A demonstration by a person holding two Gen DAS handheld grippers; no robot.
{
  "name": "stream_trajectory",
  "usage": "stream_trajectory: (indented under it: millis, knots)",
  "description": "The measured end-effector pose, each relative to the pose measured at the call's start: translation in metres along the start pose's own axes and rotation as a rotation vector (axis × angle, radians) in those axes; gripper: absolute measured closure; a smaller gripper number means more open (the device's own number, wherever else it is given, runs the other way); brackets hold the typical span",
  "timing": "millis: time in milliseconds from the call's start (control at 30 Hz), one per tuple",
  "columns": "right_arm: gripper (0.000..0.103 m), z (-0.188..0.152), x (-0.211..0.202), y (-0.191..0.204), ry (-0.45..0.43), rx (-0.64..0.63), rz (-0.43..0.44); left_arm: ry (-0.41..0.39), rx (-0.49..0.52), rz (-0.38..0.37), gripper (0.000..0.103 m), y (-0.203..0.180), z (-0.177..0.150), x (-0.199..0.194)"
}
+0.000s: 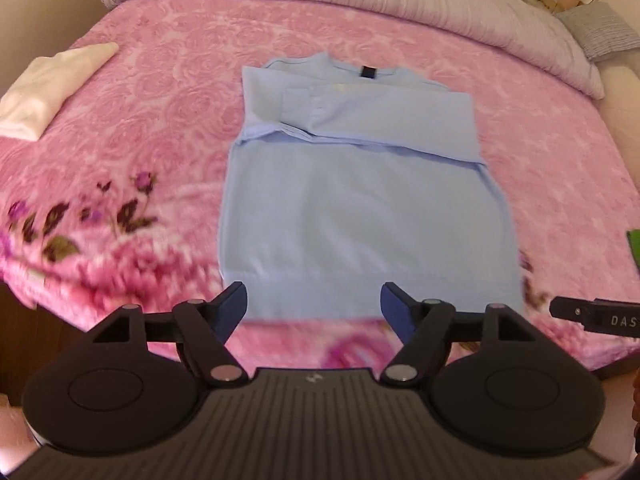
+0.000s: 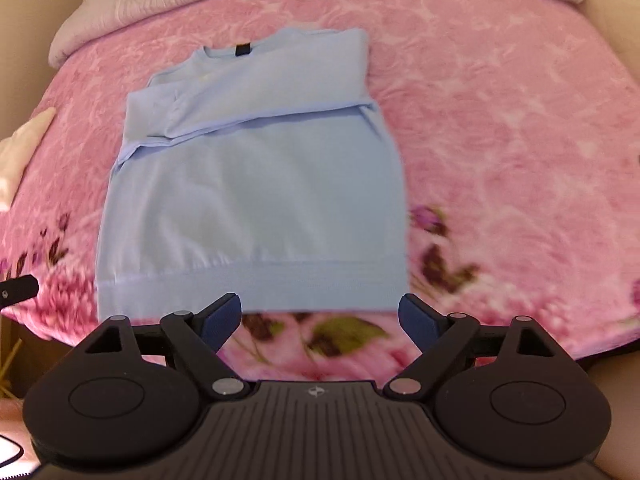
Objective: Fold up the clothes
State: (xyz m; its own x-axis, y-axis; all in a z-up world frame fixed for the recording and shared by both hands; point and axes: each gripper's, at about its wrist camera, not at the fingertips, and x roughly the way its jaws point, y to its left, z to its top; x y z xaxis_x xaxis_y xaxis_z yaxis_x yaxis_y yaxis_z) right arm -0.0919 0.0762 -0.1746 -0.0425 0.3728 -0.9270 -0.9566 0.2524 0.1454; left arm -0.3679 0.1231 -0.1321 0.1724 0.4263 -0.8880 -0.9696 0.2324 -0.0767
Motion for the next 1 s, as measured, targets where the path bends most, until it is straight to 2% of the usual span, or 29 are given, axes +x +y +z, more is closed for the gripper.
stream_trajectory:
  millis: [233,300,567,1000]
  knots:
    - [0.015,-0.042,-0.061,-0.016,-0.062,-0.054,-0.007,-0.065,-0.011,0.024,0.027,-0.034,-0.05,-0.065]
    - [0.015,-0.051,-0.076,-0.015,-0.069,-0.07,-0.01,-0.077,-0.012,0.033,0.021,-0.037,-0.055,-0.08]
    - [0.015,-0.072,-0.126,0.0,-0.077,-0.078,0.008,-0.126,-0.015,0.066,0.01,-0.049,-0.074,-0.139]
    - [0.015,-0.083,-0.133,0.002,-0.027,-0.047,0.008,-0.1,-0.013,0.112,0.003,-0.052,-0.089,-0.145]
